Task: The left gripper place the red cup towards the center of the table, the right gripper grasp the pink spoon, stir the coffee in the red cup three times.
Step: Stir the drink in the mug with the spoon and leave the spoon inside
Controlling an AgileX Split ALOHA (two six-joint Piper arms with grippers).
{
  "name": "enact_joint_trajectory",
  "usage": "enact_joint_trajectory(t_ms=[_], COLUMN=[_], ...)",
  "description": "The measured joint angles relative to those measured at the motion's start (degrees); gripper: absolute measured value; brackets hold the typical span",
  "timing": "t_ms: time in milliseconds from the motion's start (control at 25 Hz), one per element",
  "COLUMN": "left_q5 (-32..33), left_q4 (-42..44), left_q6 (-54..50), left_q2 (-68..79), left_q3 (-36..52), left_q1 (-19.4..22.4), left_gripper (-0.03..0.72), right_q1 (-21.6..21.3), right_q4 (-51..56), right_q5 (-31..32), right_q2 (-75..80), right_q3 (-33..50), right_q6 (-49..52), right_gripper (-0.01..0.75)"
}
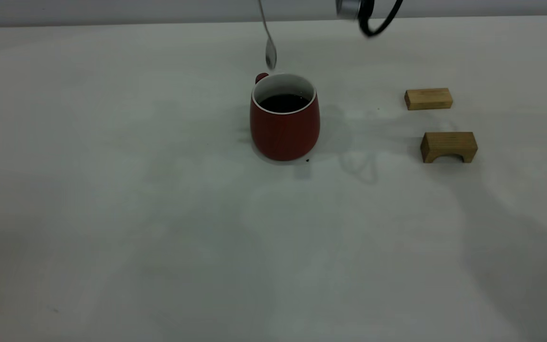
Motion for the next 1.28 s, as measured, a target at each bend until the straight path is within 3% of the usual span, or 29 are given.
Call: enact_joint_trajectory(t_ms=[160,320,760,1000,1280], left_q5=[0.0,0.0,0.0,0.0,0.0], left_q4=[0.0,0.0,-0.05,-0.05,0.01], left_q6=[0.0,0.0,-0.07,-0.07,-0.07], left_q2=[0.0,0.0,0.0,0.0,0.0], left_q3=[0.0,0.0,0.0,0.0,0.0], left_q1=[0.0,0.0,0.0,0.0,0.0], left_gripper=[0.425,0.425,0.425,0.425,0.425], right_q1=[-1.19,-2.72,-2.23,0.73,-0.51], right_q4=[0.16,-0.96,-4.85,1.14,0.88], right_q5=[-2.47,-3.43,-2.97,-1.6,-4.16], right_q2=[3.8,4.72,7.11,9.87,11.41], right_q3=[0.0,0.0,0.06,-2.39,-4.61], right_q6=[-7.22,-8.31,3.49,-4.39,-8.68], right_gripper=[0.134,0.134,0.134,0.134,0.134])
